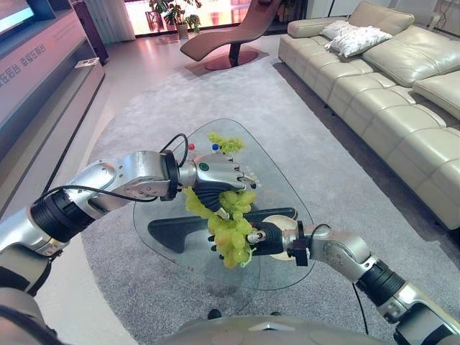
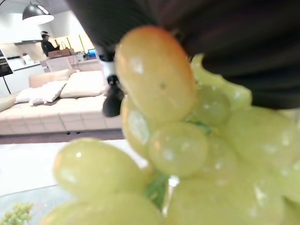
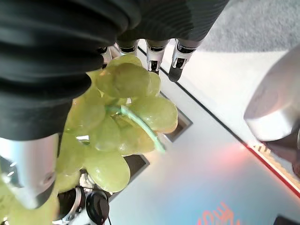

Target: Pick up fruits into the plate

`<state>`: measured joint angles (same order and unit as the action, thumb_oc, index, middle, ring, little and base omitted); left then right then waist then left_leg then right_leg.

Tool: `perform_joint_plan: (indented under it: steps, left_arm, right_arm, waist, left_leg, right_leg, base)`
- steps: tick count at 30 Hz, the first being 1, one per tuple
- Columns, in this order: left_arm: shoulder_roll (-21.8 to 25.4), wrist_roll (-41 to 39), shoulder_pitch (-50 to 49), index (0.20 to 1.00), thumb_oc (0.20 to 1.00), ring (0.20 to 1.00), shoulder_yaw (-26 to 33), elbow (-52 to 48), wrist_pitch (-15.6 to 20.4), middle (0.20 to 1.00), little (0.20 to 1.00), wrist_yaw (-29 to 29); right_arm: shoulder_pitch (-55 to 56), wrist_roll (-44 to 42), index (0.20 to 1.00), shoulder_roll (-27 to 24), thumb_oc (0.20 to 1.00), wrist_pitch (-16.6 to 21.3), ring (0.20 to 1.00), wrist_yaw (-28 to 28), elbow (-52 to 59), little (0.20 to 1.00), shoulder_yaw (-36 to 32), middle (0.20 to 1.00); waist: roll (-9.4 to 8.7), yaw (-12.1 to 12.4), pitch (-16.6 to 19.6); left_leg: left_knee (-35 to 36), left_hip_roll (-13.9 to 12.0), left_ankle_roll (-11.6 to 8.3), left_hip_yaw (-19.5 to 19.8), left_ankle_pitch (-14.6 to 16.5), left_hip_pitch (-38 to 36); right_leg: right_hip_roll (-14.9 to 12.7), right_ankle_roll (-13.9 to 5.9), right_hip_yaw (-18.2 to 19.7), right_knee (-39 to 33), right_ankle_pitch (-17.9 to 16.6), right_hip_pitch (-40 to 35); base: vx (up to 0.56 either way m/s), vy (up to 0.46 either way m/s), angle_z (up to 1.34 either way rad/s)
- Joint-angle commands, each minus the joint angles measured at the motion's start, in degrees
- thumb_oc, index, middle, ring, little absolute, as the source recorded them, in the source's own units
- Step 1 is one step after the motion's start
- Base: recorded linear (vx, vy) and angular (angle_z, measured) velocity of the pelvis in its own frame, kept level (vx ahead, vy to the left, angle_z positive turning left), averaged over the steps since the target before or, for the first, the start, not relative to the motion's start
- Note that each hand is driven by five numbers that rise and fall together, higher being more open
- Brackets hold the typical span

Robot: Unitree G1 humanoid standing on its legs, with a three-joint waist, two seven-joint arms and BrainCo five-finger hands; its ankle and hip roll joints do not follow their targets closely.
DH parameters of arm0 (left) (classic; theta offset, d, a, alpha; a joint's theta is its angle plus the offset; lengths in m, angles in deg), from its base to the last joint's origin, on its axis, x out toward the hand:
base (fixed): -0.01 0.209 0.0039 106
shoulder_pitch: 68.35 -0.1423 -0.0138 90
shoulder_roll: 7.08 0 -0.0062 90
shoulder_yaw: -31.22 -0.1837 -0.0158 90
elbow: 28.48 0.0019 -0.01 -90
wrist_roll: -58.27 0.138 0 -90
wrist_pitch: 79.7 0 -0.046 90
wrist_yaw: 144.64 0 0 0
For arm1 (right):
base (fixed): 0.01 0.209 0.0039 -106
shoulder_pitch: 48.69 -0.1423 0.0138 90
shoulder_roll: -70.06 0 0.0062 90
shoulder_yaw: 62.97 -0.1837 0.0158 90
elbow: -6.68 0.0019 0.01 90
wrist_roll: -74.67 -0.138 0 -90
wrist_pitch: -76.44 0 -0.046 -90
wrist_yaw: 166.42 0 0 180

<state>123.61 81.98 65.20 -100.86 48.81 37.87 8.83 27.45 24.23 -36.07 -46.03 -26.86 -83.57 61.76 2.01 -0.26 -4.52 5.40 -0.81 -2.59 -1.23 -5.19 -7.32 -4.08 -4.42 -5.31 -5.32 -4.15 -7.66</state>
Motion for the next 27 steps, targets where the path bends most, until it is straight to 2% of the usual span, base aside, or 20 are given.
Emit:
perform_joint_plan:
  steps: [1, 13, 14, 15, 16, 27]
  left_arm:
    - [-1.8, -2.8, 2.5, 0.2, 0.2, 0.2, 1.5, 2.3, -1.9, 0.2, 0.2, 0.5]
    - [-3.6, -1.3, 0.5, 0.2, 0.2, 0.2, 2.0, 3.4, -3.1, 0.2, 0.2, 0.2]
    - [-3.9, -1.1, 0.2, 0.2, 0.2, 0.2, 2.2, 3.2, -3.4, 0.2, 0.2, 0.0]
    - [-4.0, -1.1, 0.1, 0.2, 0.2, 0.2, 2.3, 3.2, -3.4, 0.2, 0.2, -0.1]
    - [-4.1, -1.0, 0.0, 0.2, 0.2, 0.2, 2.3, 3.2, -3.6, 0.2, 0.2, -0.1]
    - [-4.4, -0.5, -1.8, 0.2, 0.2, 0.2, 3.6, 3.5, -3.8, 0.2, 0.2, -0.2]
  right_arm:
    - [-1.8, -6.0, 1.0, 4.3, 1.0, 2.4, 1.0, -0.2, 6.5, 1.0, 0.6, 1.0]
    - [-1.7, -8.4, 1.0, 6.8, 1.0, 3.0, 1.0, 2.4, 6.8, 1.0, 1.7, 1.0]
    - [-1.5, -8.5, 0.608, 7.1, 0.608, 2.9, 0.608, 3.2, 6.7, 0.608, 1.7, 0.608]
    - [-1.4, -8.6, 0.608, 7.2, 0.608, 2.9, 0.608, 3.6, 6.7, 0.608, 1.7, 0.608]
    - [-1.5, -9.2, 0.2, 7.4, 0.2, 3.0, 0.2, 4.7, 6.7, 0.2, 1.7, 0.2]
    - [-0.3, -8.1, 0.2, 7.8, 0.2, 2.7, 0.2, 5.6, 5.6, 0.2, 0.5, 0.2]
  waist:
    - [-2.35, 0.8, -0.2]
    - [-2.07, 0.9, -0.3]
    - [-2.05, 1.0, -0.4]
    - [-2.04, 1.0, -0.3]
    - [-2.0, 1.0, -0.3]
    - [-2.02, 0.9, -0.4]
  left_leg:
    - [-1.8, 1.8, 1.44, -1.1, 11.4, -4.6]
    - [-1.6, 1.7, 1.48, -1.0, 11.4, -5.1]
    - [-1.5, 1.7, 1.47, -0.9, 11.4, -5.1]
    - [-1.5, 1.7, 1.47, -0.9, 11.4, -5.1]
    - [-1.4, 1.7, 1.45, -0.9, 11.4, -5.1]
    - [-1.2, 1.2, 1.13, -1.3, 11.2, -5.0]
  right_leg:
    - [-1.4, -2.8, -1.1, 1.2, 5.8, -2.8]
    - [-1.2, -2.68, -0.8, 1.0, 5.9, -3.1]
    - [-1.1, -2.65, -0.7, 1.0, 5.9, -3.2]
    - [-1.1, -2.65, -0.7, 0.9, 5.9, -3.2]
    - [-1.1, -2.66, -0.7, 0.9, 5.9, -3.2]
    - [-1.2, -2.68, -0.9, 0.7, 5.8, -3.2]
  base:
    - [0.0, 0.0, 0.0]
    - [0.0, 0.0, 0.0]
    - [0.0, 0.0, 0.0]
    - [0.0, 0.0, 0.0]
    - [0.0, 0.0, 0.0]
    - [0.0, 0.0, 0.0]
